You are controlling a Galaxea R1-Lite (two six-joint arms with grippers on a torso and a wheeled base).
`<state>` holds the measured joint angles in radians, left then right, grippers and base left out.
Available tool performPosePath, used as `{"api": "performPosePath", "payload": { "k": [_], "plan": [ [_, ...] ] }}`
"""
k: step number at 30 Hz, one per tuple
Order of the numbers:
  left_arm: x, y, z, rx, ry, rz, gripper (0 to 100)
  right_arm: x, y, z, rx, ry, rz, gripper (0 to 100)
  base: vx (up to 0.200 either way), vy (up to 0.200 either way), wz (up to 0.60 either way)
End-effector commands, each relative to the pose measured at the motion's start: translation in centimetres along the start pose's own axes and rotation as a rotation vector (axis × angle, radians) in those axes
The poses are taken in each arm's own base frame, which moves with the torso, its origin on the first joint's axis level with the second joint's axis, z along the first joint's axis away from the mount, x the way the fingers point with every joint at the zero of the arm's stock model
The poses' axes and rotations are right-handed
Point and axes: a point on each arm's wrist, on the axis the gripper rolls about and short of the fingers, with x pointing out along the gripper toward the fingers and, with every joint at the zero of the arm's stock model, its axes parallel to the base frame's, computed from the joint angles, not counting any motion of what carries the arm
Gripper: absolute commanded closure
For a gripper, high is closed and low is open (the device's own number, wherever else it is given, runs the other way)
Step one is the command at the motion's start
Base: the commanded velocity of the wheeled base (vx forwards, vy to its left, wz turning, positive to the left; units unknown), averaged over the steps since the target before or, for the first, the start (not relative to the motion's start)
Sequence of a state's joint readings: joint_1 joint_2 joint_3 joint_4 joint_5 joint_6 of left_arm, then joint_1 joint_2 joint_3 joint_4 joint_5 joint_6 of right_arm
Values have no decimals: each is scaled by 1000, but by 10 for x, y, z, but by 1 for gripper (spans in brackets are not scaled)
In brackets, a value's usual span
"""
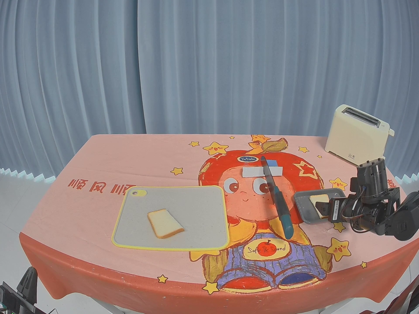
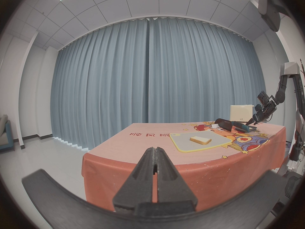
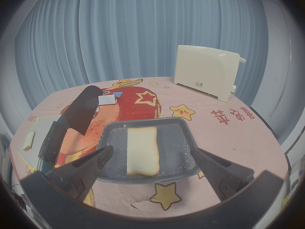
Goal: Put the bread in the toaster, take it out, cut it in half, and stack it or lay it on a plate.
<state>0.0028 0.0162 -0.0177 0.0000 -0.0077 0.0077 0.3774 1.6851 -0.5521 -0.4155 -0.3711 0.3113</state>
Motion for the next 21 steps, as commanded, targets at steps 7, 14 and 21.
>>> {"api": "performPosePath", "payload": {
  "k": [7,14,21],
  "plan": [
    [0,0,-5,-2,1,0,100,-3,0,1,-1,-11,4,0,0,0,0],
    [0,0,-5,-2,1,0,100,-25,6,7,-4,-76,63,0,0,0,0],
    [0,0,-5,-2,1,0,100,-55,21,3,-43,-128,174,0,0,0,0]
  ]
}}
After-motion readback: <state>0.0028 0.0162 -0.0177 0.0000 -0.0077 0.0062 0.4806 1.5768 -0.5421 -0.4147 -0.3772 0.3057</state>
